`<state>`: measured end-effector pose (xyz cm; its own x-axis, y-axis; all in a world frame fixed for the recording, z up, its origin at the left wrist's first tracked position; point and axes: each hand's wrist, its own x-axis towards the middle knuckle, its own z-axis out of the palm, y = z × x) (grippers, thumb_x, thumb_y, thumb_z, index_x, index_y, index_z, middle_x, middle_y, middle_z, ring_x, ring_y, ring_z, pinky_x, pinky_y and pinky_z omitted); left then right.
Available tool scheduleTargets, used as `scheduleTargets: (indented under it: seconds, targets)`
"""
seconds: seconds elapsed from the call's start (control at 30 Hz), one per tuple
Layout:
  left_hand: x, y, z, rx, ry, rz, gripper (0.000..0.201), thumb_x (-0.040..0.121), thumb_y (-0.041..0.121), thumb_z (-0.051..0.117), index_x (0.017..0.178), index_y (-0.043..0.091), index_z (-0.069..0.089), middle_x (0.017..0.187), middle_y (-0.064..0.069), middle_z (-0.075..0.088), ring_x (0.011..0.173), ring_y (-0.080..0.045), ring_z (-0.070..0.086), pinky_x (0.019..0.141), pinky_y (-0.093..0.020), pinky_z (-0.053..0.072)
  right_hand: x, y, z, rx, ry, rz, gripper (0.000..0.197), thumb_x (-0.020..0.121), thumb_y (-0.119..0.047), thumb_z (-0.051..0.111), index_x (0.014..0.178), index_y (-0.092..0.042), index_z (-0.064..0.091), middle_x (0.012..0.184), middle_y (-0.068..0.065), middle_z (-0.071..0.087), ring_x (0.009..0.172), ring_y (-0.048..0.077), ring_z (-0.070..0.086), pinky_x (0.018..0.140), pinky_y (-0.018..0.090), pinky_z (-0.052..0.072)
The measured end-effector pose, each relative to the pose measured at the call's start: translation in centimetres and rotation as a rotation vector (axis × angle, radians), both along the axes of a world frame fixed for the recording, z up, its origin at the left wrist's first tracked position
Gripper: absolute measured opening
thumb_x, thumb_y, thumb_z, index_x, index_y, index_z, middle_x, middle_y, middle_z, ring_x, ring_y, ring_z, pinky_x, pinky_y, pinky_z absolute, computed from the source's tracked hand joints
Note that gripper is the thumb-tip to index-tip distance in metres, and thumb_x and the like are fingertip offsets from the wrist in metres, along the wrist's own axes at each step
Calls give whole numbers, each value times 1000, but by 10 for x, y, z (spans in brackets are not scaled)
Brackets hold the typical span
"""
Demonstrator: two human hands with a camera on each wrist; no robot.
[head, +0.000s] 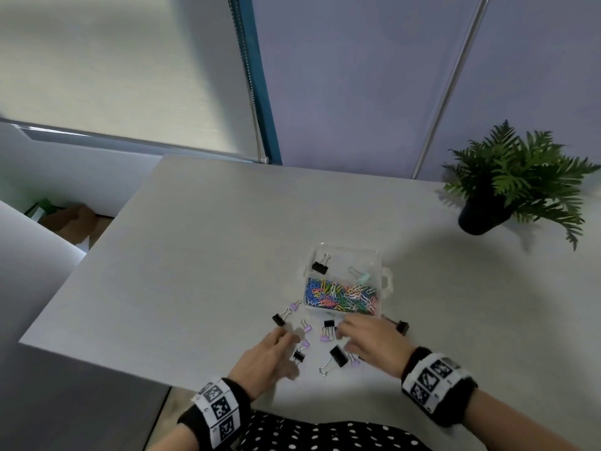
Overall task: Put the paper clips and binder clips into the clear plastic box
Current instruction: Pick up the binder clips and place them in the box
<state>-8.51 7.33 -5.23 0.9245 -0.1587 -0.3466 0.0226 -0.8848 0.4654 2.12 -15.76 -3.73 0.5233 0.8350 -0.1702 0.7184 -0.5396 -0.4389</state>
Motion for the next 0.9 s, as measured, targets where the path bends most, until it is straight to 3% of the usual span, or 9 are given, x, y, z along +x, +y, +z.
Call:
scheduleTargets:
  seconds: [0.1,0.2,0.33,0.4,0.47,0.57,0.63,0.77,0.9]
  targets:
    - [6,-18,2,87,19,-59,55,78,37,65,124,23,38,121,5,37,106,-14,46,78,-31,51,-21,5,-9,-222,-101,118,39,83,-28,60,116,-22,41,114,4,48,103,22,47,67,42,51]
    - [14,-25,1,124,-23,-52,32,83,20,59,110,17,44,114,-2,42,98,-17,46,75,-34,49,-24,13,-5,-244,-74,89,39,84,-17,59,116,-13,39,121,9,42,110,27,40,70,41,41]
    - [19,-20,-7,11,-55,-60,19,85,19,56,102,12,49,110,-4,46,87,-15,46,76,-25,42,-16,7,-9,-77,4,8,35,82,-28,61,110,-16,43,111,2,52,101,19,48,81,34,42]
    - [20,-11,-11,-109,-13,23,27,83,21,61,105,11,49,106,-2,48,88,-17,52,78,-20,42,-7,-1,-4,63,225,-174,27,83,-27,61,105,-19,46,103,-2,56,90,13,54,78,21,46]
    - [19,-1,-11,-274,43,146,26,81,20,65,101,16,49,100,1,52,81,-10,55,73,-17,48,7,-7,4,227,522,-383,18,85,-13,58,101,-15,50,97,1,60,76,7,57,67,13,47]
    - [20,14,-2,-461,121,263,27,83,9,63,95,29,49,91,2,57,68,4,58,64,-10,49,32,-11,12,549,886,-684,24,85,12,39,88,-7,54,86,11,61,61,9,59,55,16,50]
    - [27,24,6,-458,99,308,33,84,1,57,89,32,49,86,7,59,65,8,59,62,-6,46,49,-12,16,664,1015,-832,31,87,16,30,79,-2,54,78,15,58,51,7,60,51,16,51]
    - [46,36,6,-480,90,476,41,83,-11,36,84,25,55,77,7,62,66,-5,55,55,-11,45,85,-15,25,736,933,-924,24,87,16,35,85,6,56,76,14,54,49,9,62,52,13,53]
    - [53,29,0,-506,243,515,40,89,-8,29,76,17,58,74,0,59,62,-11,49,46,-13,39,105,-8,37,545,696,-791,17,88,9,44,98,10,58,79,9,58,63,18,57,55,12,53]
